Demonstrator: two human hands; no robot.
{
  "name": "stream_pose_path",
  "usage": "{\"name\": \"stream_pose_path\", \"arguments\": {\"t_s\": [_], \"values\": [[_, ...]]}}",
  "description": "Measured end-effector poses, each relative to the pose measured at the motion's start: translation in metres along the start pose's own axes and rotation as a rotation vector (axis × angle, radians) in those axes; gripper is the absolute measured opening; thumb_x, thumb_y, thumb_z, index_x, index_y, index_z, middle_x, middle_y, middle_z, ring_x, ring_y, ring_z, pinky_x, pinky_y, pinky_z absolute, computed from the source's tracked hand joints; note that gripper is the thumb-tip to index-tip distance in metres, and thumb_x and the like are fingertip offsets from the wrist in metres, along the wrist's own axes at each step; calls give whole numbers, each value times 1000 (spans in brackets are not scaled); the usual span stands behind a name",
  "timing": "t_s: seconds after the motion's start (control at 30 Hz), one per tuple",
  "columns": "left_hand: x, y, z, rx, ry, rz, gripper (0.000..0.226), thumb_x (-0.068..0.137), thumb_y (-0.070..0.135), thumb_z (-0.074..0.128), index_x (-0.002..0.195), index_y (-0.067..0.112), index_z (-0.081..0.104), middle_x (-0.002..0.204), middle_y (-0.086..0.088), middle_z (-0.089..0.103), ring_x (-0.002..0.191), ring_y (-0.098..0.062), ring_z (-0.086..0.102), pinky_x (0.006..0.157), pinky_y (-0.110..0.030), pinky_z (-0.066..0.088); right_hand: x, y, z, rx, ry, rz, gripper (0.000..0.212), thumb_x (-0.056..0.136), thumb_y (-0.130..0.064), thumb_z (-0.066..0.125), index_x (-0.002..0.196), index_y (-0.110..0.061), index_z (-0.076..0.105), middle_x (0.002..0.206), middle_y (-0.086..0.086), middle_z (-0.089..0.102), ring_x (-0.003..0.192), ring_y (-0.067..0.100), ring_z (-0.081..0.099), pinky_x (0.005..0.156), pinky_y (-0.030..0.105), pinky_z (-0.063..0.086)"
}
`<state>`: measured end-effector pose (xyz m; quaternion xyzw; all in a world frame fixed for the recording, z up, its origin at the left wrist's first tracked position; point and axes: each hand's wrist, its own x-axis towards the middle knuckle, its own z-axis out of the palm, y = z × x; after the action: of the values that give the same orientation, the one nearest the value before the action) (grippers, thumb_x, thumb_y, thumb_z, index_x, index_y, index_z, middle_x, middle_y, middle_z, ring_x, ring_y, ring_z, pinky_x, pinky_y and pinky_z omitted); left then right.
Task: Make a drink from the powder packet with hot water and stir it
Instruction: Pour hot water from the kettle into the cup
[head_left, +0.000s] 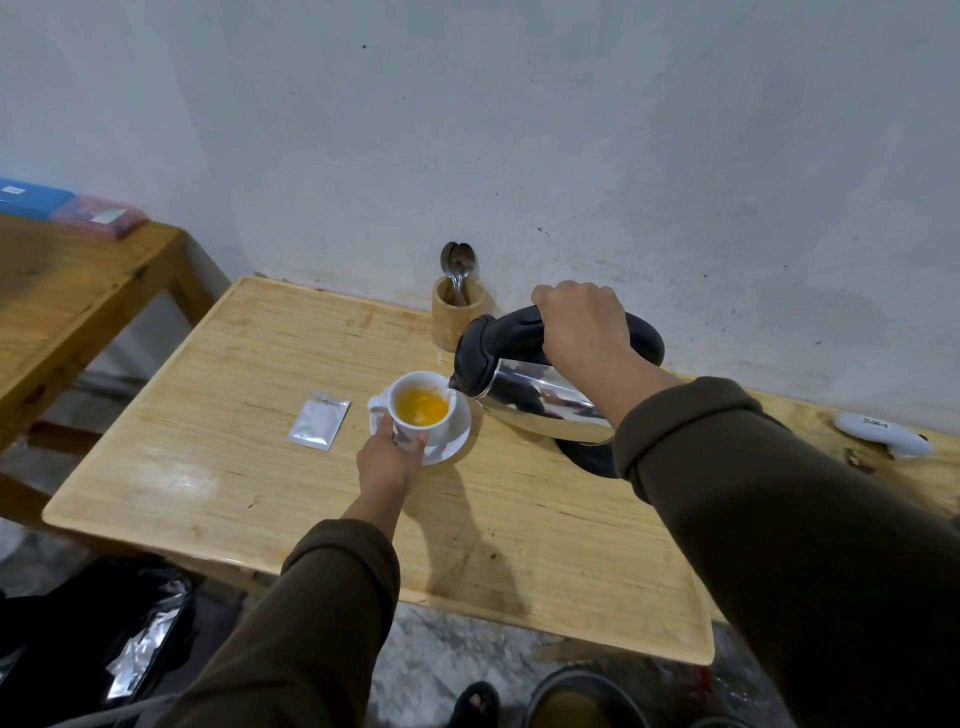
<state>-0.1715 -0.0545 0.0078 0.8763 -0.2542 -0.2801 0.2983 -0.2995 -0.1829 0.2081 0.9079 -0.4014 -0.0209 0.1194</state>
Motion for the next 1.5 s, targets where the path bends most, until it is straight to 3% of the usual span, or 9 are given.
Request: {"name": "stream_pose_path", "arguments": {"t_s": [0.67,0.8,0.93,1.1,1.2,1.3,1.4,1.5], "values": [[-3,3,0,-36,-8,-9,58,94,39,49,145,16,34,130,-15,60,121,-34,55,92,-38,44,-3,10,0,110,2,54,21,90,-7,52,111,-8,55,102,14,63,84,29,56,83,36,45],[-1,0,1,-54,-5,-14,58,94,41,47,144,15,35,123,-16,63,117,-36,56,93,-38,43,-4,20,5,175,5,94,23,84,-1,51,106,-8,56,84,11,52,75,26,43,73,34,35],[-3,1,2,-68,3,0,56,93,40,48,143,16,37,120,-18,64,115,-37,57,91,-38,42,-9,28,8,269,16,144,14,82,1,51,93,-8,52,81,7,47,85,31,54,73,35,40],[-7,6,3,-60,28,6,55,94,37,50,143,15,37,122,-19,62,115,-38,57,91,-39,43,-18,41,18,437,66,274,14,78,1,51,82,-10,43,79,10,51,85,35,57,66,36,42],[-10,9,5,-96,41,-10,56,93,34,53,142,14,37,124,-19,61,116,-38,56,89,-39,43,-25,48,25,535,102,385,12,79,-2,52,84,-11,47,82,10,54,88,33,58,65,32,39],[-13,12,8,-122,60,-25,49,90,29,59,132,8,45,121,-19,61,113,-37,57,83,-36,42,-35,54,31,637,157,542,18,82,-4,54,99,-7,58,97,14,64,93,31,59,68,29,39],[-14,13,12,-95,81,-19,50,81,18,67,125,5,47,116,-20,62,109,-38,58,85,-42,46,-45,61,40,715,200,691,23,83,-6,56,105,-8,59,103,13,66,96,30,60,70,28,42],[-15,13,16,-95,107,-25,58,78,11,68,129,5,41,118,-21,60,111,-39,57,90,-45,47,-55,65,50,807,247,840,22,81,-2,54,102,-8,59,101,12,66,94,30,62,72,30,46]]}}
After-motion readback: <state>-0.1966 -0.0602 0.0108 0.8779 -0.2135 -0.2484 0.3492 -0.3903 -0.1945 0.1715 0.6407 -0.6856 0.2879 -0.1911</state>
